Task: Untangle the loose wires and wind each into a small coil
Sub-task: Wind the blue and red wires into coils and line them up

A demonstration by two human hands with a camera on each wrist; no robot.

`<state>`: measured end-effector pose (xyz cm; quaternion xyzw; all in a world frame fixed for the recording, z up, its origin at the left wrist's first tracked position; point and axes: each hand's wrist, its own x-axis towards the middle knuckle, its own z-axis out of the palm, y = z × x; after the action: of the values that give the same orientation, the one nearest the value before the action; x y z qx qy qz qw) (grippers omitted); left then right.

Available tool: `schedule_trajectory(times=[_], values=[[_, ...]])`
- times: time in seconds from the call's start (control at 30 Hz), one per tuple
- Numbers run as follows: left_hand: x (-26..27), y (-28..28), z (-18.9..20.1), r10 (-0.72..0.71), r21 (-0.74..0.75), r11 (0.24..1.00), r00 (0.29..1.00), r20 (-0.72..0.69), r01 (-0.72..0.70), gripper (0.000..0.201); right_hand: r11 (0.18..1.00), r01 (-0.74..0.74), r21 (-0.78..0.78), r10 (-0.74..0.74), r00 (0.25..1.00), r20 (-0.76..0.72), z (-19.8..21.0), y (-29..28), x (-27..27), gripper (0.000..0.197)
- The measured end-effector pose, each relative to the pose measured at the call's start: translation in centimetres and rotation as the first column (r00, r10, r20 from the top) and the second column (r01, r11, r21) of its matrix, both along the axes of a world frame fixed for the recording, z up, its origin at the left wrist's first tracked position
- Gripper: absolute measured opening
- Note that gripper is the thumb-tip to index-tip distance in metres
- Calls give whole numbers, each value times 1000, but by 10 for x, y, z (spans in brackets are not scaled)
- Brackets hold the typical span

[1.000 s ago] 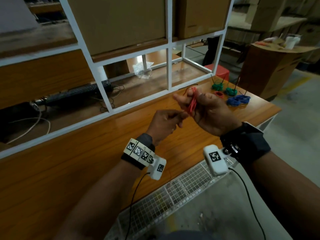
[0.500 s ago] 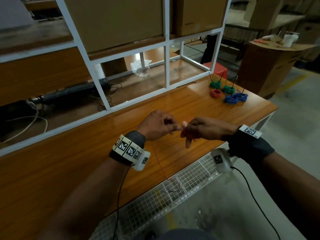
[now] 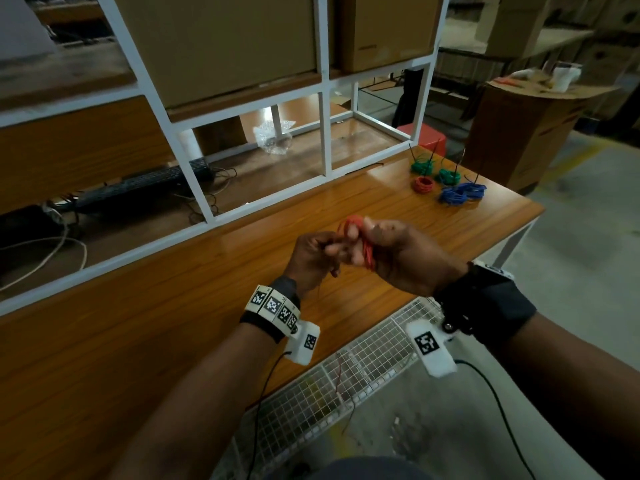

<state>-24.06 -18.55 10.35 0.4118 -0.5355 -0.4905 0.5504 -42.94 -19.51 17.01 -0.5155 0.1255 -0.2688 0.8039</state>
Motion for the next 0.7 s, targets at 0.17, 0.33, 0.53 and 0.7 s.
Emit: schedule_trajectory(times=[0.17, 0.33, 0.53, 0.7], values=[[-12, 12, -9, -31, 150, 988, 999, -32, 36, 18, 902, 432, -8, -427, 893, 139, 18, -7, 7, 36], [-26, 28, -4, -19, 122, 993, 989, 144, 2, 27, 283, 368, -886, -827, 562, -31, 7, -23, 3, 28], [1, 29, 8, 53, 2, 998, 857, 513, -63, 18, 456, -451, -767, -627, 448, -637, -11, -28, -23, 39], [11, 21, 32, 57, -64, 998, 829, 556, -25, 21, 624, -521, -582, -362, 467, -807, -9, -9, -24, 23]])
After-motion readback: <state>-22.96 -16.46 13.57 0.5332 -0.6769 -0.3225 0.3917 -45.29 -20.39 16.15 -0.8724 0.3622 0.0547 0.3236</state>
